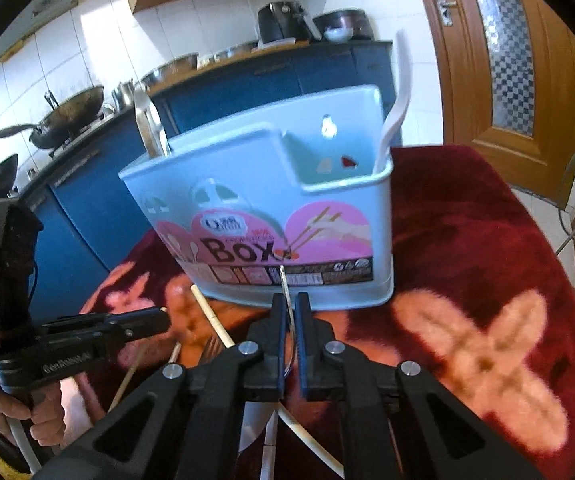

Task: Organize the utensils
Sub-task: 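Grasp a wooden chopstick with the right tool while the left tool grasps another chopstick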

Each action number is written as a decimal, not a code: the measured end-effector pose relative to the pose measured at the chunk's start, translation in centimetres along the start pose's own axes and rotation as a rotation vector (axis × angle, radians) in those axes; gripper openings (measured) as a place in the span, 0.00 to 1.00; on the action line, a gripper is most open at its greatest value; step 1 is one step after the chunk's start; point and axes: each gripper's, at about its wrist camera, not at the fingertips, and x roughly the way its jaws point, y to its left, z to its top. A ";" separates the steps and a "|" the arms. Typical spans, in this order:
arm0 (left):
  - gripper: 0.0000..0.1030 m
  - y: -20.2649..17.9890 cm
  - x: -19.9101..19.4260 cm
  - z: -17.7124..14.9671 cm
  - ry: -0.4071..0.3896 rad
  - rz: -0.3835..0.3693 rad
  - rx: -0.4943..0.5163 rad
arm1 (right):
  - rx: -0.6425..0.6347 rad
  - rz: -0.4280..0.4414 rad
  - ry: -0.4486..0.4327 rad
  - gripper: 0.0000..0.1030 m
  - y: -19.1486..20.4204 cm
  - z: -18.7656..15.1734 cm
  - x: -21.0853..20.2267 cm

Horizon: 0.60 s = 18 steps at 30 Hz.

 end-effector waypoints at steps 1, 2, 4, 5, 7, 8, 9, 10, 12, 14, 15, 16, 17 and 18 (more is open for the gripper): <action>0.02 -0.1 -0.8 0.1 -0.025 -0.001 0.000 | 0.000 0.003 -0.019 0.06 0.1 0.1 -0.4; 0.02 -0.1 -1.2 0.2 -0.039 -0.002 0.001 | -0.005 0.001 -0.040 0.06 0.3 0.2 -0.8; 0.02 -0.4 -2.6 0.5 -0.083 -0.004 0.008 | -0.025 -0.012 -0.090 0.06 0.7 0.6 -1.8; 0.02 -0.5 -3.1 0.7 -0.097 -0.006 0.011 | -0.031 -0.018 -0.107 0.06 0.8 0.8 -2.2; 0.02 -1.1 -4.3 1.1 -0.140 -0.014 0.021 | -0.039 -0.027 -0.148 0.06 1.1 1.3 -3.4; 0.02 -1.1 -4.9 1.3 -0.153 -0.018 0.024 | -0.039 -0.032 -0.164 0.06 1.2 1.6 -3.9; 0.02 -1.2 -5.5 1.5 -0.172 -0.024 0.027 | -0.040 -0.034 -0.175 0.06 1.3 1.8 -4.1; 0.02 -1.5 -6.2 1.8 -0.197 -0.032 0.030 | -0.041 -0.034 -0.195 0.06 1.4 2.1 -4.7; 0.02 -1.9 -7.0 2.1 -0.229 -0.040 0.033 | -0.044 -0.040 -0.224 0.06 1.5 2.4 -5.5; 0.02 -2.4 -8.0 2.4 -0.266 -0.041 0.042 | -0.051 -0.048 -0.254 0.06 1.8 2.6 -6.3; 0.02 -2.7 -8.6 2.6 -0.289 -0.042 0.045 | -0.055 -0.053 -0.272 0.06 2.0 2.9 -6.7; 0.02 -2.9 -8.9 2.8 -0.307 -0.042 0.046 | -0.061 -0.059 -0.284 0.06 2.2 3.0 -7.1; 0.02 -3.0 -9.2 2.9 -0.319 -0.043 0.044 | -0.067 -0.064 -0.296 0.06 2.4 3.1 -7.4; 0.02 -3.1 -9.5 3.1 -0.334 -0.045 0.041 | -0.075 -0.073 -0.313 0.06 2.6 3.4 -7.8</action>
